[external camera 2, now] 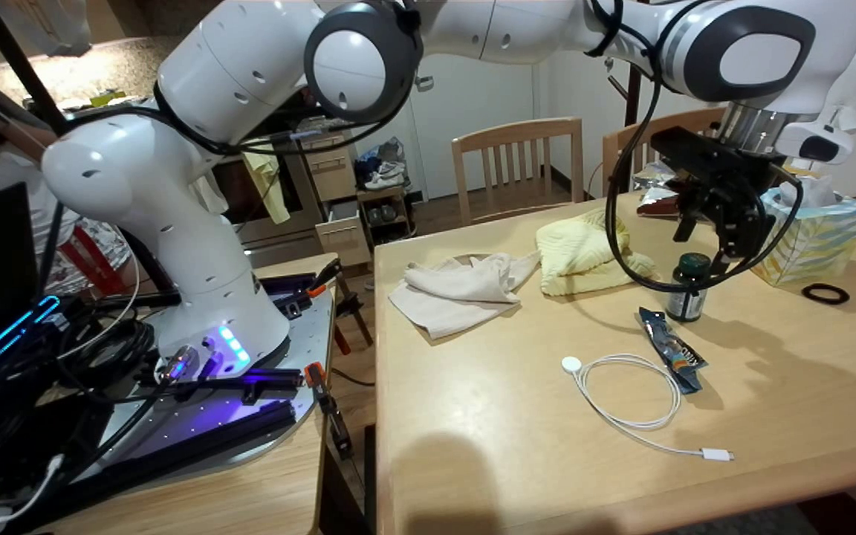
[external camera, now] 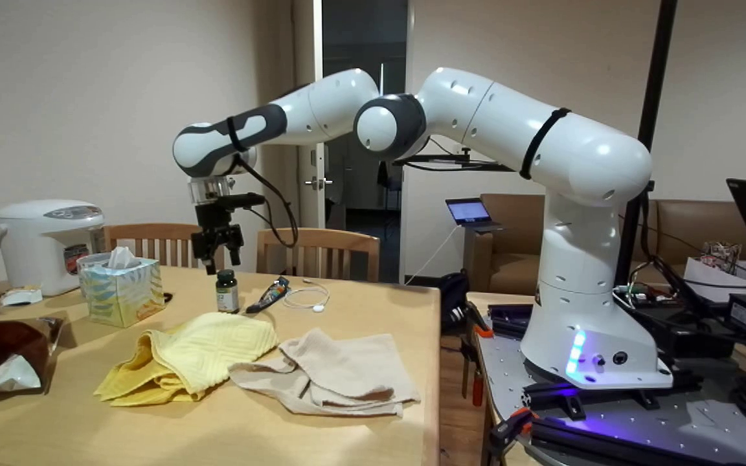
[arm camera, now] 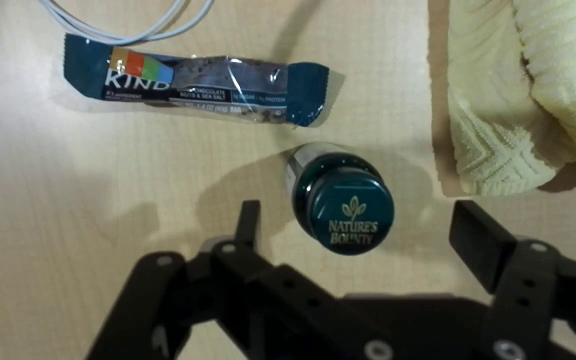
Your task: Pick the bottle on the table and move it forward
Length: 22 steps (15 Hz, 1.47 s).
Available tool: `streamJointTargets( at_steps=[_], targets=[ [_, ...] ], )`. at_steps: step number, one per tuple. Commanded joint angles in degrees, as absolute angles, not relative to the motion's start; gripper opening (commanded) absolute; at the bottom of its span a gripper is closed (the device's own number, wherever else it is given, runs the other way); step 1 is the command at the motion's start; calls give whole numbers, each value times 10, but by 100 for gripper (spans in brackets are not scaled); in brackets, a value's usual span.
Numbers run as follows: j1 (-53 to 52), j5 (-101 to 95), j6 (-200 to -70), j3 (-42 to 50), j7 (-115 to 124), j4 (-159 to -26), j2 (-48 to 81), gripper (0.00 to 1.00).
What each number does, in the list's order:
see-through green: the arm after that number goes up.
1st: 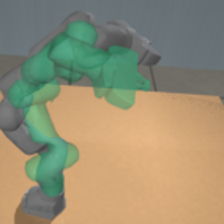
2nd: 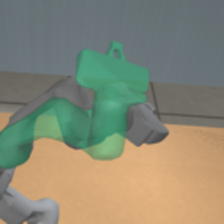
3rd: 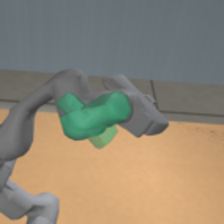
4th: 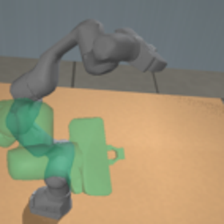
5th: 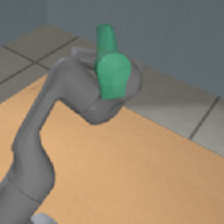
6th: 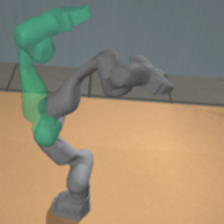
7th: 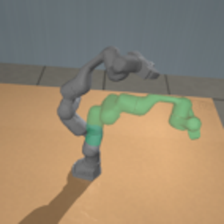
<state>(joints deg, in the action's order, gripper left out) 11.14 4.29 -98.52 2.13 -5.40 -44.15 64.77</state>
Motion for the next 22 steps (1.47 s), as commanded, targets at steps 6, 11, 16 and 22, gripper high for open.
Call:
streamJointTargets(
  at_steps=[6, 11, 16, 22],
  targets=[
    [117, 50, -909, 21, -41, -424, 608, 100],
    [121, 62, -908, 17, -36, -453, 591, 100],
    [128, 98, -942, 8, -41, -514, 568, 100],
    [122, 129, -992, 16, -47, -538, 569, 100]
  ],
)
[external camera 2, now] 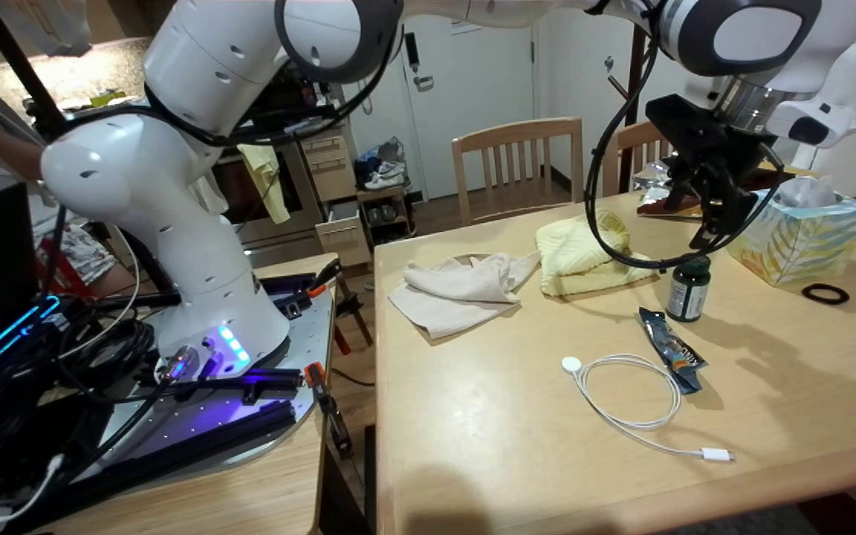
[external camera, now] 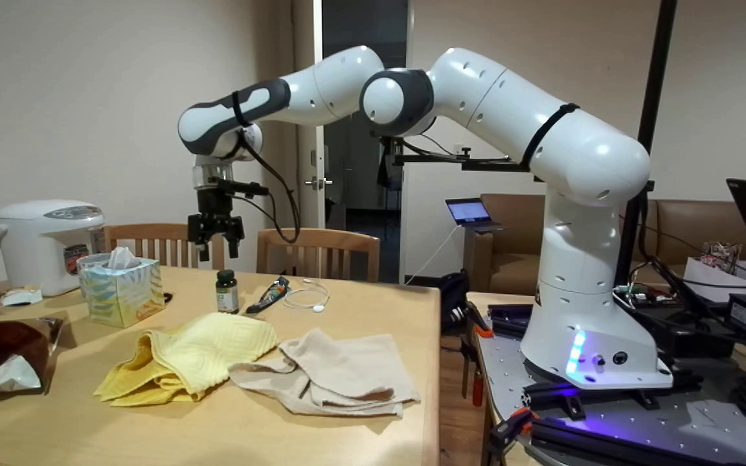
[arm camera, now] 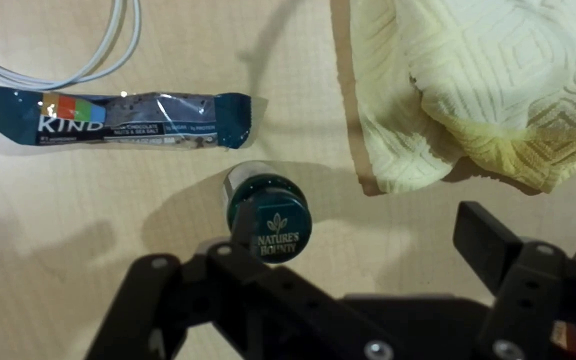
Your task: Pick the bottle on the table and move it forward
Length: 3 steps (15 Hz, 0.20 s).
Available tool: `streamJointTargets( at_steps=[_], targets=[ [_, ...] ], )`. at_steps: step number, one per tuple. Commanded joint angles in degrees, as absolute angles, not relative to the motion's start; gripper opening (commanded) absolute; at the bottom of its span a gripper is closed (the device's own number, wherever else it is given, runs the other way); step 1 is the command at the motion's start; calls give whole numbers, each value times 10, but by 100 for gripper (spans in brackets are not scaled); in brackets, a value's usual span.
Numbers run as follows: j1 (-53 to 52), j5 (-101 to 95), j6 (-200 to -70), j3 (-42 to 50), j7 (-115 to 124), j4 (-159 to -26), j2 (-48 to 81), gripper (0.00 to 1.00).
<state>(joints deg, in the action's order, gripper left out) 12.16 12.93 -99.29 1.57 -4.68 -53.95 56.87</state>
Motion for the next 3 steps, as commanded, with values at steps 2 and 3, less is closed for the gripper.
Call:
streamJointTargets(
  at_steps=[2, 3],
  targets=[
    [123, 135, -1005, 14, -47, -568, 553, 100],
    [123, 135, -1007, 14, -47, -575, 548, 100]
  ],
)
